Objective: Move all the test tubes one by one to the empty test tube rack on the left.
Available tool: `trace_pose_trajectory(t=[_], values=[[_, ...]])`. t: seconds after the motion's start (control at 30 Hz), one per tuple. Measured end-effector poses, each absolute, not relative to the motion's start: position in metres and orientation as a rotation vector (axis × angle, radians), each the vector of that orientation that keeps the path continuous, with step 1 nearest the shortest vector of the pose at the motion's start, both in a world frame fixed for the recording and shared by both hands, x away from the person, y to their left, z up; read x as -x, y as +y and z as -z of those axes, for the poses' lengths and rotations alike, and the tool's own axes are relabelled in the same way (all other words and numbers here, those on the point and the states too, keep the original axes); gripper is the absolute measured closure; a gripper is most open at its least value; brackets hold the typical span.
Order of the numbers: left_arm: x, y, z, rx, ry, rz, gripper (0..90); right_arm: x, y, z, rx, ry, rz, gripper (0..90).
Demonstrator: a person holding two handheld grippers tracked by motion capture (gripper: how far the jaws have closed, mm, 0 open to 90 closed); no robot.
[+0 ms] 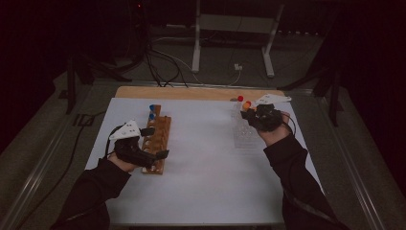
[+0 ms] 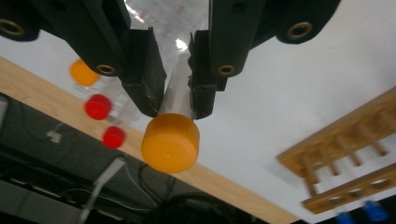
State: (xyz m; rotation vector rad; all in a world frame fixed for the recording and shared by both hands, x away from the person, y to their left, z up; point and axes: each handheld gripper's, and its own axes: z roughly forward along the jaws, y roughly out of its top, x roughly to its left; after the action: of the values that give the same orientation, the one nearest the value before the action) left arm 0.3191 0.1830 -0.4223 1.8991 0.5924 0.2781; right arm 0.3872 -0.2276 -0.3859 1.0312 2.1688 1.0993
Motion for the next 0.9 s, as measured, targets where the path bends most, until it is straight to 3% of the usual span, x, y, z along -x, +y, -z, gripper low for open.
trace_pose_trajectory(t=[0.9], values=[[-0.319, 0.125, 0.422, -1.952, 0.453, -0.165, 4.8, -0.324, -0.157, 0.439, -0.778, 2.515, -1.154, 75.3]])
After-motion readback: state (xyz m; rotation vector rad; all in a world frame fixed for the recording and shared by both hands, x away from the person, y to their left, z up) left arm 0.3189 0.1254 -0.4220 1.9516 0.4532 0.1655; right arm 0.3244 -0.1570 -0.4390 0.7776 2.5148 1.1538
